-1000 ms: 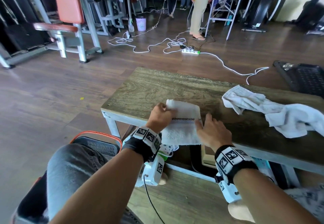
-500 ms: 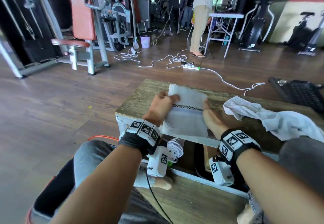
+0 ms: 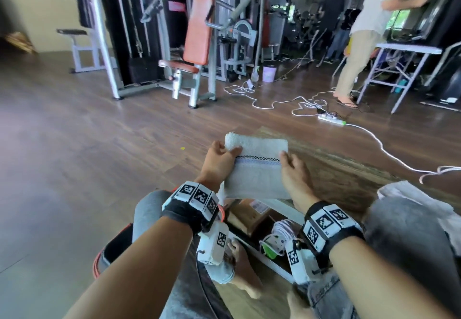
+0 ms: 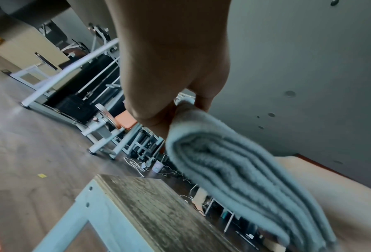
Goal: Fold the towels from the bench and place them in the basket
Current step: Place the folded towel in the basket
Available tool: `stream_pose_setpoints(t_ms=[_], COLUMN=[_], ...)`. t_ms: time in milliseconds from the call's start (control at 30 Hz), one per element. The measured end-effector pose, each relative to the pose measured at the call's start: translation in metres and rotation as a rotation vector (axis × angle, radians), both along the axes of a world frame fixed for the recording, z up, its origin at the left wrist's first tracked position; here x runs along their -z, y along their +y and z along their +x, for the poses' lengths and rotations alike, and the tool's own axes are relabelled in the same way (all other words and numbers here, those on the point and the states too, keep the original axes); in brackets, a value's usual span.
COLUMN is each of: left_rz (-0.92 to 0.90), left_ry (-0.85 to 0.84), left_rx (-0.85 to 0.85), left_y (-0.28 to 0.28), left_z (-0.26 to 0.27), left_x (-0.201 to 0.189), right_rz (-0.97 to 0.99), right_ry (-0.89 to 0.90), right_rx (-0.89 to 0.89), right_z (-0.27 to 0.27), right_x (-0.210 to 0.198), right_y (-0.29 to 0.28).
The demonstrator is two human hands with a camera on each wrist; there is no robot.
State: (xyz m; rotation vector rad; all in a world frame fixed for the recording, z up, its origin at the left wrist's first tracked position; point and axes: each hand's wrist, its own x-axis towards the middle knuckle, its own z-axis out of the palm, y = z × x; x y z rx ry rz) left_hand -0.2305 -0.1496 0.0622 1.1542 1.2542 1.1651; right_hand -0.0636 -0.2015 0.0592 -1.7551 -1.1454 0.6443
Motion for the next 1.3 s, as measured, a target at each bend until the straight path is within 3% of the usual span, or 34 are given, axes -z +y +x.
stream_pose_setpoints(t_ms=[167, 367, 600, 700, 833, 1000, 1100, 1300], left_rz=[0.047, -0.049, -0.226, -0.336, -0.471, -0.638, -0.720, -0.747], left_ry=[0.059, 0.178, 0.368, 0.427, 0.371, 0.303, 0.215, 0.219], left_rx=[-0.181, -0.394, -0.463, -0.444, -0.449, -0.350, -0.307, -0.248], left_y=[-0.010, -0.015, -0.007, -0.006, -0.019, -0.034, -0.024, 0.020], left_z=[-0.039, -0.105, -0.145, -0.155, -0.170, -0.188, -0.194, -0.180], left_x=[0.016, 0.009, 0.021, 0.052, 0.103, 0.168, 0.210, 0.283], right_rz=[0.006, -0.007, -0.246, -0.365, -0.521, -0.583, -0.628, -0.725], right_ry=[-0.059, -0.017, 0.048, 0.064, 0.015, -0.227, -0.318, -0.422], right_rx=[-0.095, -0.268, -0.429, -0.455, -0.582, -0.707, -0.775, -0.792], right_z=[-0.043, -0.118, -0.163, -0.170, -0.183, -0.199, -0.202, -0.201], right_x=[0.018, 0.038, 0.069, 0.094, 0.130, 0.182, 0.212, 0.254], right_y=[0.031, 0.058, 0.087, 0.095, 0.097, 0.099, 0.117, 0.165])
